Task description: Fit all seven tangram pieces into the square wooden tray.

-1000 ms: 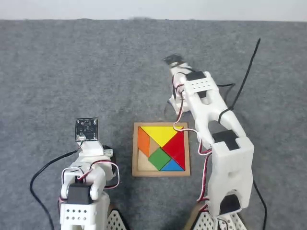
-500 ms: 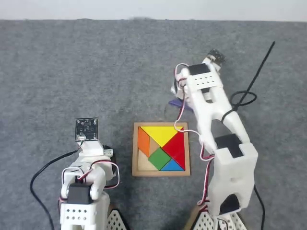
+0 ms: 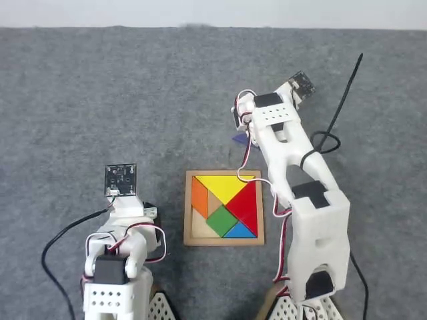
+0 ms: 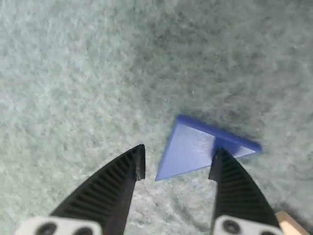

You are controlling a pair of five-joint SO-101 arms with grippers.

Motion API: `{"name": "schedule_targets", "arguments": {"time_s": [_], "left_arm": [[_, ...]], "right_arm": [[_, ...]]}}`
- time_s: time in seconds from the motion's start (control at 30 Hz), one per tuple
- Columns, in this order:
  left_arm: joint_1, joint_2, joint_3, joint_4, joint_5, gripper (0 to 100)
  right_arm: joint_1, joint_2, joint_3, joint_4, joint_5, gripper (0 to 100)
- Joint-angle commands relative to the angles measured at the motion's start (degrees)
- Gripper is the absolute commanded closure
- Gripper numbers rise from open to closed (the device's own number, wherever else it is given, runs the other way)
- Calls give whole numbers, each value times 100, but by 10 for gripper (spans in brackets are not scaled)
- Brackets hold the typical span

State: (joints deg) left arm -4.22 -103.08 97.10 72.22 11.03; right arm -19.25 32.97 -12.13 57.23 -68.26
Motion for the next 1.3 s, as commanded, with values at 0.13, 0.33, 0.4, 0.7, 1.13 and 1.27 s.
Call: {"name": "schedule_targets", "arguments": {"time_s": [0.13, 0.33, 0.4, 0.7, 1.13, 1.27], "left_arm": [[-35, -114, -66, 9, -53, 987], [-35, -114, -66, 9, -53, 987], [-35, -114, -66, 9, -53, 987], [-35, -114, -66, 9, -53, 987], [-35, -114, -66, 9, -53, 987], [-35, -114, -66, 9, -53, 987]], "right_arm": [[4, 136, -88, 927, -62, 772], [-22, 145, -88, 1314, 123, 772], [-4, 127, -88, 1332, 185, 772], [426, 154, -334, 1341, -316, 772], [840, 75, -563, 1244, -519, 768], [875, 92, -695, 1130, -484, 768]]}}
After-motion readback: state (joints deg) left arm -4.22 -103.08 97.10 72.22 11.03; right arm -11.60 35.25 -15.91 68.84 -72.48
